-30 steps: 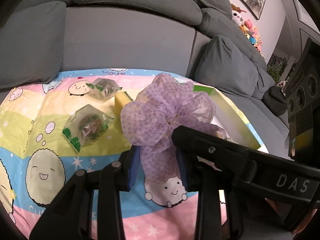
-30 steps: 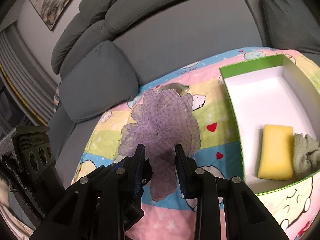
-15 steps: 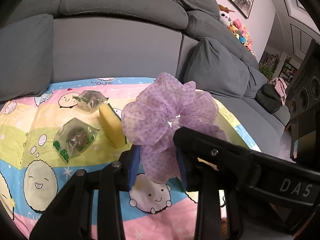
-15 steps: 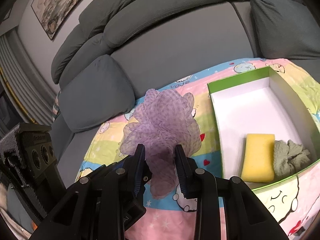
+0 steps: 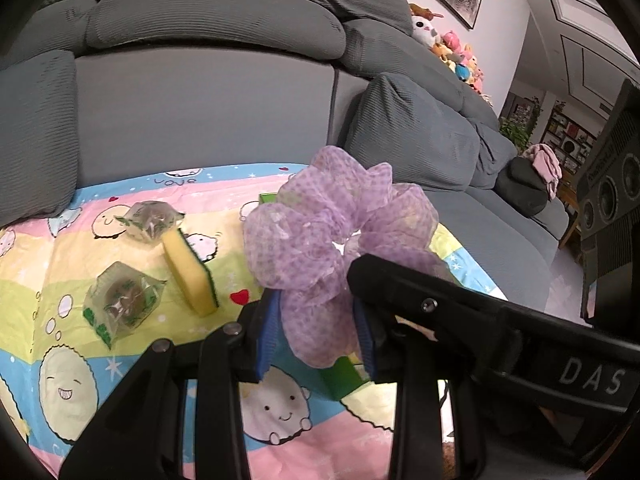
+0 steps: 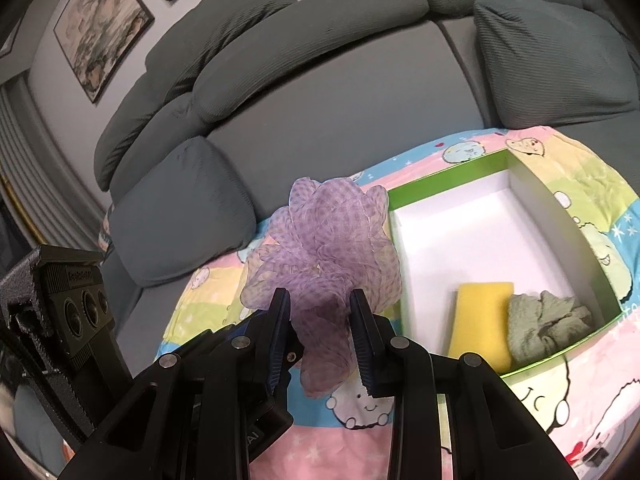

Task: Organize objects
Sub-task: 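Lift the purple bath puff with the right gripper and carry it over the box, then lower the purple bath puff into the box with the right gripper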

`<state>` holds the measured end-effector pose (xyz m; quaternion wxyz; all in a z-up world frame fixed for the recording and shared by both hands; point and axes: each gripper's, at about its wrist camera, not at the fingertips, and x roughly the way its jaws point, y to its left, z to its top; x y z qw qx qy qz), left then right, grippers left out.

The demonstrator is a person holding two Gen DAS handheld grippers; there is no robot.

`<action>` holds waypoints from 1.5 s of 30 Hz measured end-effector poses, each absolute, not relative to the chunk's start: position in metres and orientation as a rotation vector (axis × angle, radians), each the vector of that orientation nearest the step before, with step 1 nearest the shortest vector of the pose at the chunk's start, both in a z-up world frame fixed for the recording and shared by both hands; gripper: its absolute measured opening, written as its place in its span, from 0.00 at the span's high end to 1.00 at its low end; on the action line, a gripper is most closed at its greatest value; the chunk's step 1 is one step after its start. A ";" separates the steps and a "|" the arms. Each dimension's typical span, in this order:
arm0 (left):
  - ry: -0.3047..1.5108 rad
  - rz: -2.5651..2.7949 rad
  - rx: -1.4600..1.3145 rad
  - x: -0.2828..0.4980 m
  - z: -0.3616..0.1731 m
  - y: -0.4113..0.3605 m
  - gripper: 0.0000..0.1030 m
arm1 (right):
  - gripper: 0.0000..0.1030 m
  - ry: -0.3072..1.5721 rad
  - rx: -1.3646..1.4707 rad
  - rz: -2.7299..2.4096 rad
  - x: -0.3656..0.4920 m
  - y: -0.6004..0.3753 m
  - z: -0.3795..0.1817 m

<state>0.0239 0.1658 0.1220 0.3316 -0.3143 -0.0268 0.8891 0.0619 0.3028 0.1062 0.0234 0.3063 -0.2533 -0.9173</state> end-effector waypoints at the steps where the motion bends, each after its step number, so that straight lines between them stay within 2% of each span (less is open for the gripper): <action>1: -0.067 2.320 -0.820 0.024 0.123 0.168 0.68 | 0.68 -0.790 0.945 -2.844 0.063 0.305 0.106; 28: -0.003 2.205 -0.831 -0.018 0.129 0.237 0.68 | 0.68 -0.941 0.918 -2.931 0.042 0.376 0.108; 45: 0.025 2.140 -0.990 -0.045 0.082 0.267 0.69 | 0.68 -0.957 1.087 -2.926 0.020 0.399 0.065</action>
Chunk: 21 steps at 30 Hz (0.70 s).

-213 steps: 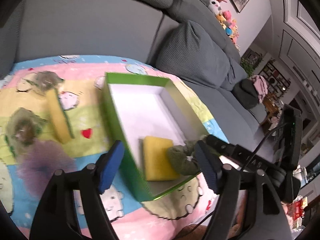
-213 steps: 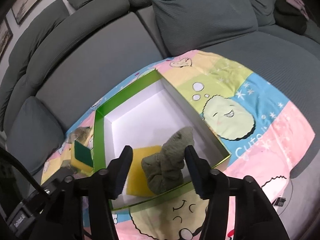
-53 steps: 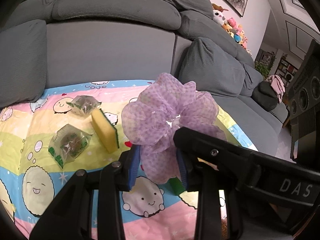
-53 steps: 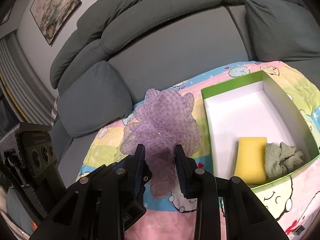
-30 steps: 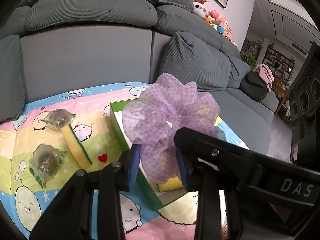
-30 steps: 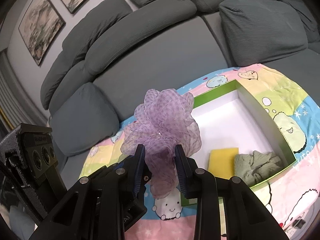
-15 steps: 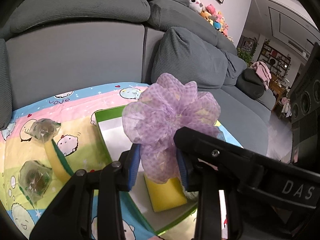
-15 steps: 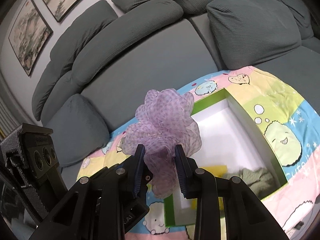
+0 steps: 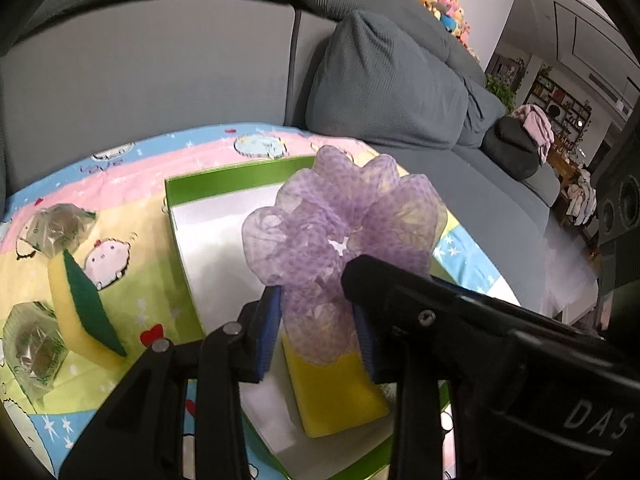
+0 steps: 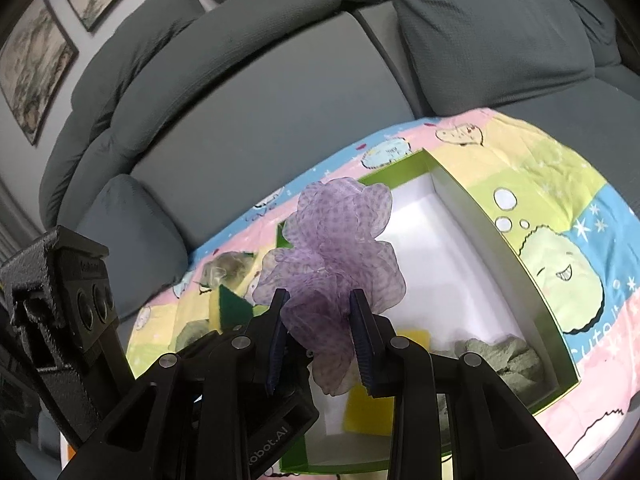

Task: Organize objects
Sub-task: 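Lower the purple bath puff into the box with the right gripper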

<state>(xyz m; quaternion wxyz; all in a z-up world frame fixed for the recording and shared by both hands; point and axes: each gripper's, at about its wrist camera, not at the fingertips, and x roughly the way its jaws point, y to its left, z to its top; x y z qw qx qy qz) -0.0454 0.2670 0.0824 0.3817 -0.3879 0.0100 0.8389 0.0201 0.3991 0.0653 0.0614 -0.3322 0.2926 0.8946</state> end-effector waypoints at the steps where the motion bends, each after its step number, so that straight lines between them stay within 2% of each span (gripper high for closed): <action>1: 0.022 2.133 -0.998 -0.046 0.080 0.267 0.69 | 0.68 0.889 -1.012 2.701 0.020 0.400 0.063; 5: -0.030 2.094 -1.060 -0.050 0.070 0.269 0.69 | 0.68 0.892 -1.030 2.680 0.018 0.404 0.058; 21: 0.023 2.078 -1.140 -0.046 0.054 0.284 0.69 | 0.68 0.952 -1.088 2.599 0.015 0.421 0.037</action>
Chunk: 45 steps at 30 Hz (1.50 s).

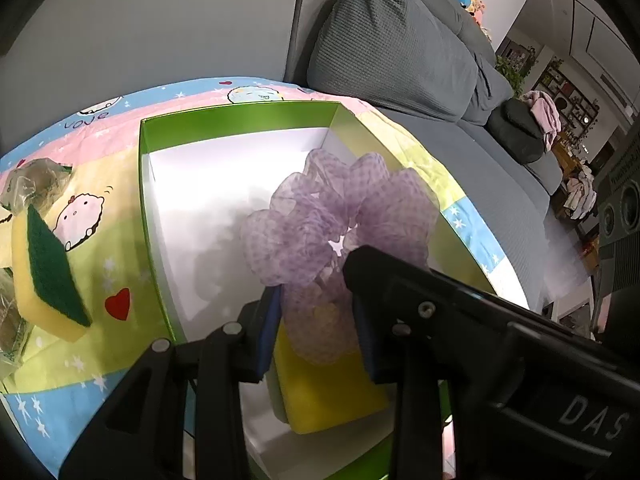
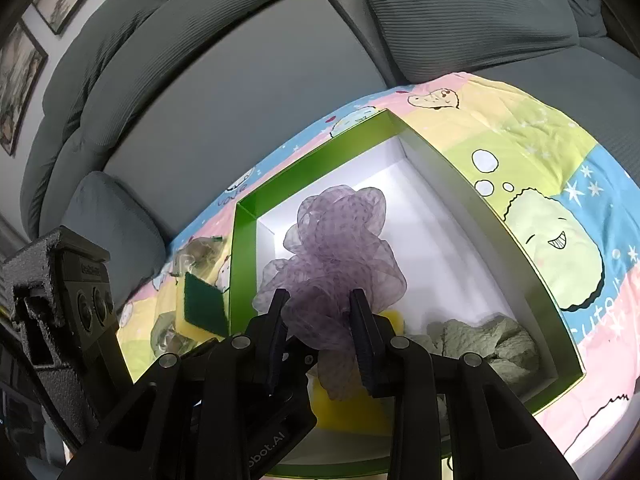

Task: Organize objects
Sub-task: 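Lower the purple bath puff into the box with the right gripper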

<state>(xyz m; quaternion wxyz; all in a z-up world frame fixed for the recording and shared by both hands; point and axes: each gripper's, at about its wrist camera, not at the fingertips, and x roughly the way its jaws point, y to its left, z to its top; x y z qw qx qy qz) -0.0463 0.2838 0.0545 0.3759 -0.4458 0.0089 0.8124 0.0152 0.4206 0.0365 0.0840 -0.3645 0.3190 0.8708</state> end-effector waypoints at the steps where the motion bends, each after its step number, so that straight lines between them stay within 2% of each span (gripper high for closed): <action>1: 0.032 2.080 -1.142 -0.046 0.055 0.285 0.69 | 0.68 0.956 -1.089 2.596 0.015 0.422 0.036; 45: 0.065 2.094 -1.133 -0.045 0.055 0.295 0.69 | 0.68 0.983 -1.040 2.511 0.027 0.437 0.029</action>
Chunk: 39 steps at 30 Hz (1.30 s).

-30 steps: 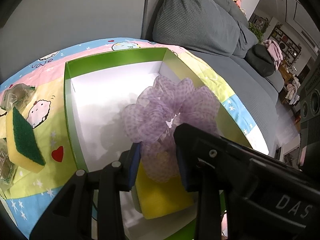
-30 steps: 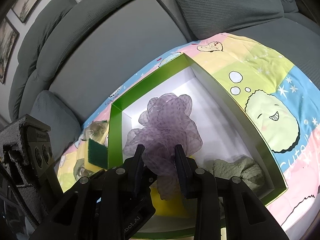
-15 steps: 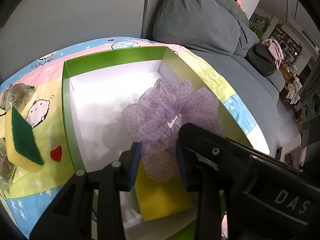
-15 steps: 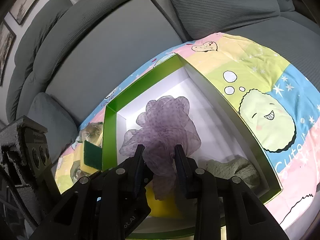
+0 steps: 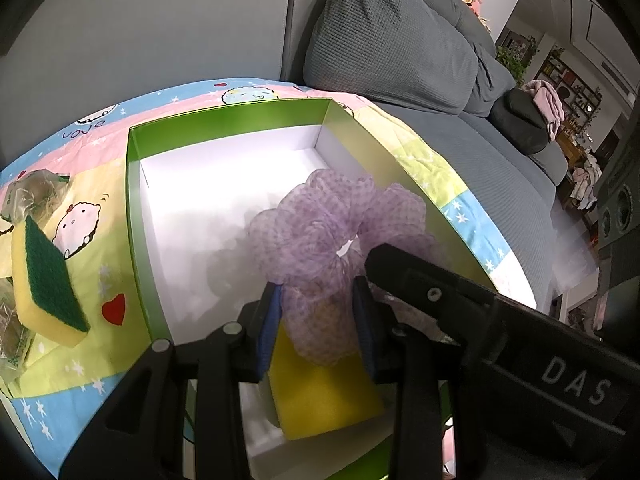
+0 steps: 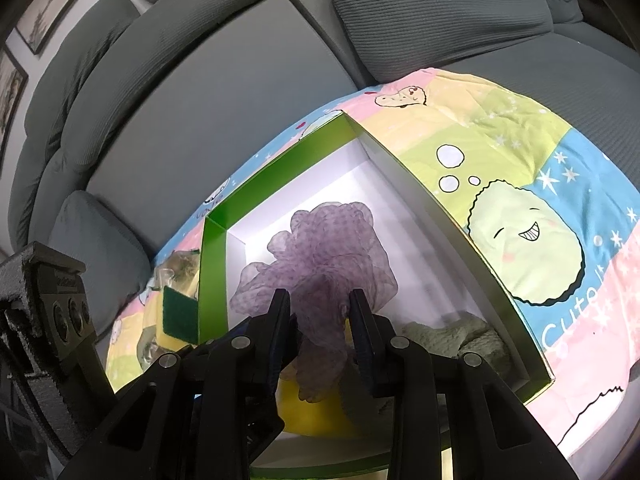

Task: Organize objects
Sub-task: 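Lower the purple bath puff into the box with the right gripper, then open the right gripper to release the bath puff and withdraw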

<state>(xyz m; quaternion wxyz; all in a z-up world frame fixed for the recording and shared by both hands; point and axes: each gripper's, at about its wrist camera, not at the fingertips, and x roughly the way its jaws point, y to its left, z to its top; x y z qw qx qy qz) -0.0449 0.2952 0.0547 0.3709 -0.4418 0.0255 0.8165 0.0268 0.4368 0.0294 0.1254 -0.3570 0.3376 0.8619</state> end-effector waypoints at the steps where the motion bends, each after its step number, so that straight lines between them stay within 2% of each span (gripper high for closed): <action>1: 0.062 2.092 -1.130 -0.045 0.055 0.295 0.69 | 0.68 0.985 -1.036 2.510 0.027 0.437 0.030; 11: 0.011 2.086 -1.108 -0.045 0.067 0.285 0.64 | 0.68 1.051 -1.003 2.508 0.034 0.446 0.029; 19: -0.018 2.106 -1.090 -0.042 0.078 0.270 0.62 | 0.68 0.981 -0.971 2.553 0.034 0.437 0.039; 25: -0.057 2.130 -1.075 -0.038 0.089 0.247 0.53 | 0.68 0.929 -0.952 2.559 0.034 0.428 0.047; 27: -0.068 2.149 -1.071 -0.037 0.093 0.236 0.53 | 0.64 0.904 -0.953 2.559 0.034 0.425 0.050; 28: -0.070 2.160 -1.070 -0.036 0.094 0.232 0.52 | 0.59 0.894 -0.949 2.562 0.034 0.423 0.051; 36: -0.123 2.272 -1.064 -0.030 0.103 0.176 0.39 | 0.40 0.808 -0.921 2.611 0.033 0.404 0.063; 39: -0.158 2.317 -1.075 -0.026 0.102 0.151 0.36 | 0.30 0.779 -0.913 2.637 0.032 0.396 0.067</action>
